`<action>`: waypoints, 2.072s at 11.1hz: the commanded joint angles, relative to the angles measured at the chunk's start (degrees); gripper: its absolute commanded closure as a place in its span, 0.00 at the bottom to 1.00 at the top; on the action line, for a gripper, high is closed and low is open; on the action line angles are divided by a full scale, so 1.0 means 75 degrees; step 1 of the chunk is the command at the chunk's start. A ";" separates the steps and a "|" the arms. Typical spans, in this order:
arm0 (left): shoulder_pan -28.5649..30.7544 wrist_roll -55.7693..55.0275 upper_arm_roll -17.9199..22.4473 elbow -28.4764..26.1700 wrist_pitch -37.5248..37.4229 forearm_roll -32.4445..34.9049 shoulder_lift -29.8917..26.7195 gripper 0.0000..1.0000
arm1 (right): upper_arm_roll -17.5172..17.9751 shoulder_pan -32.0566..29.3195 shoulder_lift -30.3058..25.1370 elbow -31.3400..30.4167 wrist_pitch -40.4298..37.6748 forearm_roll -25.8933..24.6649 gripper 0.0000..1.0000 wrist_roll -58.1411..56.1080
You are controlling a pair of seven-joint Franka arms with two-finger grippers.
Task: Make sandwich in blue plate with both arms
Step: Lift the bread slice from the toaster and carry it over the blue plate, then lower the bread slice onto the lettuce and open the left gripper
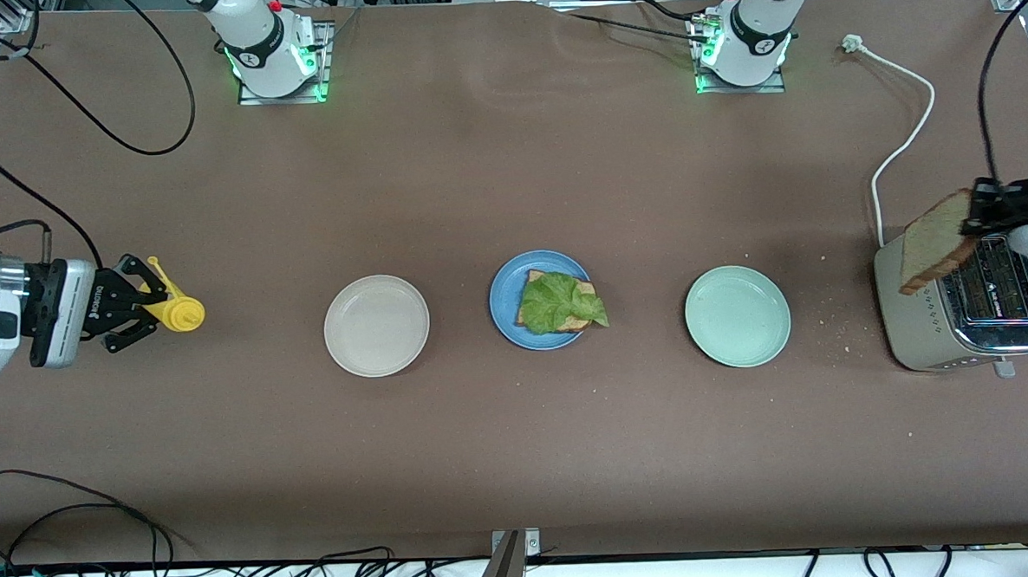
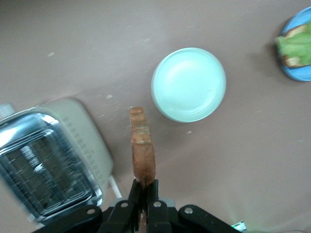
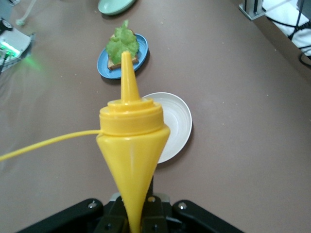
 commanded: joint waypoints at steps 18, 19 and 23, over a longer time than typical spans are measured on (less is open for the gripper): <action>-0.3234 -0.0784 -0.0343 -0.0507 0.3470 -0.6386 0.3761 1.00 | 0.0003 -0.1649 0.4095 -0.0198 -0.2829 0.3933 1.00 -0.7239; -0.3187 -0.0387 -0.0309 -0.0508 0.3482 -0.6386 0.3947 1.00 | 0.0002 -0.1660 0.4165 -0.0186 -0.2830 0.3933 1.00 -0.7391; -0.3105 0.0739 -0.0203 -0.0520 0.3880 -0.6385 0.4593 1.00 | -0.0022 -0.1672 0.4307 -0.0186 -0.2806 0.3945 1.00 -0.7439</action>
